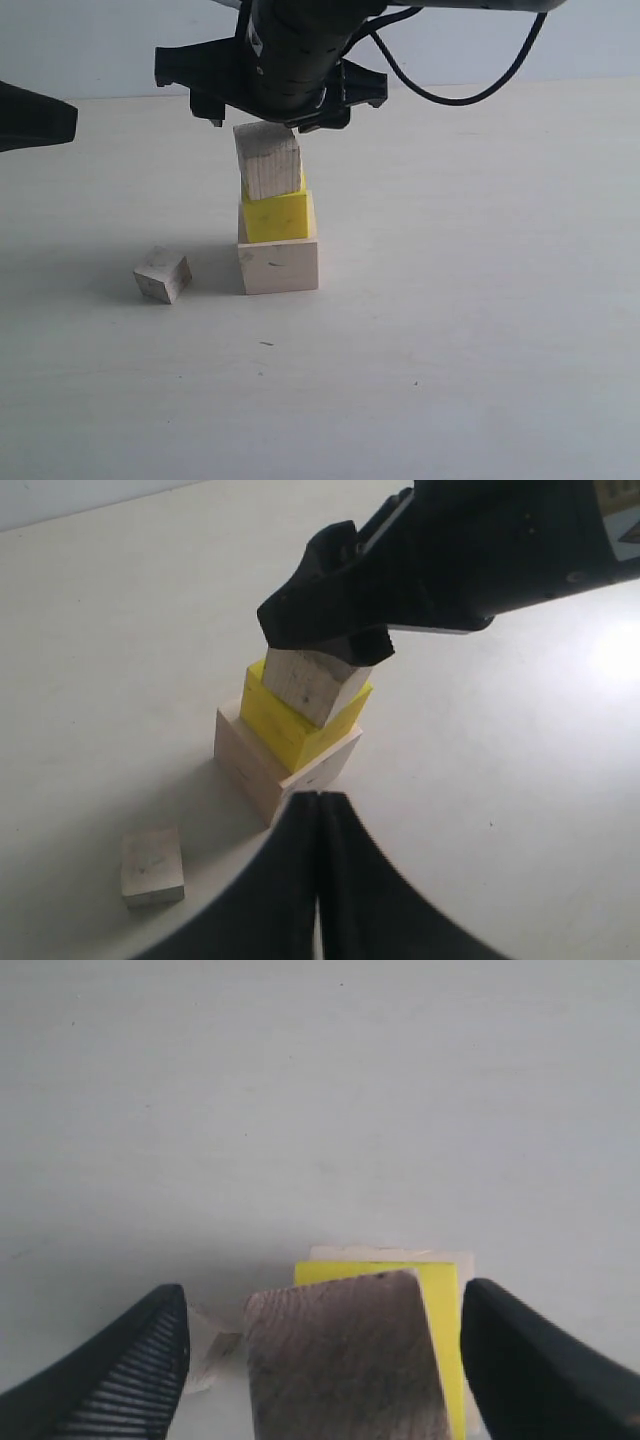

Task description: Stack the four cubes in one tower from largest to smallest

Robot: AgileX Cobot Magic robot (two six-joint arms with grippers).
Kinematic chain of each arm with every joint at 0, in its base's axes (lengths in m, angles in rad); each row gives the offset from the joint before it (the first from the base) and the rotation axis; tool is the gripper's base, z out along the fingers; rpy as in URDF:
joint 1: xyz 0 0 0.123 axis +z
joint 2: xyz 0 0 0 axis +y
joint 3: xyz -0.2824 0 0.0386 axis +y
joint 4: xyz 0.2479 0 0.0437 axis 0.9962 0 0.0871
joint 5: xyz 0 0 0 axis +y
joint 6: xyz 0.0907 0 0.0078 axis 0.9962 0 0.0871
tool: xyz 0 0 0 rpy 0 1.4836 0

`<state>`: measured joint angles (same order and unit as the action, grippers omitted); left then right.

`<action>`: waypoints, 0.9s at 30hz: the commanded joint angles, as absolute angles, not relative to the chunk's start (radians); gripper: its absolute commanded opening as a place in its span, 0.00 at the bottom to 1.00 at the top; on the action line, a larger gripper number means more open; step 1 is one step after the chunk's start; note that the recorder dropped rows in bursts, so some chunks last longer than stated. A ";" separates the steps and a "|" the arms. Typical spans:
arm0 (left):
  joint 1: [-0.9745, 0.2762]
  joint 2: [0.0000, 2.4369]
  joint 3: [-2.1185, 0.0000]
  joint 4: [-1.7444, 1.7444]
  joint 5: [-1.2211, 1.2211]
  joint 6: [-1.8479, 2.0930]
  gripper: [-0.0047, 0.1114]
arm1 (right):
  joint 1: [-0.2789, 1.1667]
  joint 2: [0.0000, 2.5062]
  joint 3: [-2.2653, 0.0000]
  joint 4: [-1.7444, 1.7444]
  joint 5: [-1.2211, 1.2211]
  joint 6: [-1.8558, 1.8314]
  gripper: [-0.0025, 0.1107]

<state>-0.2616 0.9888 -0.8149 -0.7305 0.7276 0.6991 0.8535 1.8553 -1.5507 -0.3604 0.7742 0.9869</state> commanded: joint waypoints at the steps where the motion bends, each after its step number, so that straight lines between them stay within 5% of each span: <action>1: -0.268 0.990 -0.814 -0.742 0.728 0.696 0.04 | 0.855 1.852 -1.558 -0.379 0.760 0.953 0.66; 27: -0.268 0.990 -0.814 -0.742 0.731 0.698 0.04 | 0.855 1.902 -1.558 -0.372 0.741 0.889 0.66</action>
<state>-0.2616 0.9888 -0.8149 -0.7305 0.7295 0.6991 0.8535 1.9039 -1.5507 -0.3579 0.7587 0.8999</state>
